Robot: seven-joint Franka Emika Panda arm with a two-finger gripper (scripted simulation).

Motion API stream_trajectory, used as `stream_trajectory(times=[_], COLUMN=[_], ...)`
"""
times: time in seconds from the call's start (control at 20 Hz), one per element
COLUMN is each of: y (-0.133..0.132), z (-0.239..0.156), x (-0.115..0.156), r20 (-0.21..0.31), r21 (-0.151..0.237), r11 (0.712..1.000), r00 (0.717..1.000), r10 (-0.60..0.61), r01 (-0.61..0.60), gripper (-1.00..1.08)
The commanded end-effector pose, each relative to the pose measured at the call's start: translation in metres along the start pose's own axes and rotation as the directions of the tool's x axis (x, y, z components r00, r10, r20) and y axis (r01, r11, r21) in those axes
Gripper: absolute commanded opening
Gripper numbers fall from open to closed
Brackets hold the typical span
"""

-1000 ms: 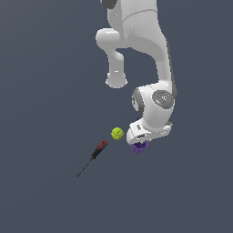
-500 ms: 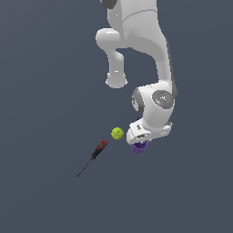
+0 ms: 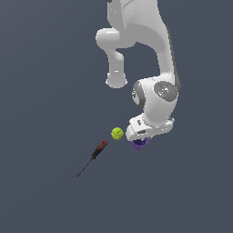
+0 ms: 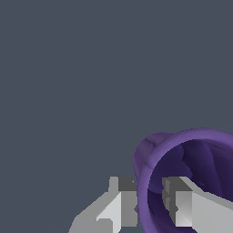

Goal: Pick up a designated object from a clutter of objects.

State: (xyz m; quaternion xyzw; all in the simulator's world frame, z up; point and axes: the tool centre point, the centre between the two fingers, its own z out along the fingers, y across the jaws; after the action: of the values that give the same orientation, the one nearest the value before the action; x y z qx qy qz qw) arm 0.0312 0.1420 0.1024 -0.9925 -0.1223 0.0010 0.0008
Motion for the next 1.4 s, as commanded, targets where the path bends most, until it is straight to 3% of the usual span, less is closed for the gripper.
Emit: stream_trajectory(times=[0.0,1.35], y=[0.001,0.028], z=[-0.018,-0.298], x=[0.001,0.011], r20=[-0.003,-0.002], r21=[0.000,0.001], r11=[1.000,1.000], r00=[1.000,1.000], r10=[-0.001,-0.001], r01=[0.001,0.001], gripper=[-1.00,-1.00])
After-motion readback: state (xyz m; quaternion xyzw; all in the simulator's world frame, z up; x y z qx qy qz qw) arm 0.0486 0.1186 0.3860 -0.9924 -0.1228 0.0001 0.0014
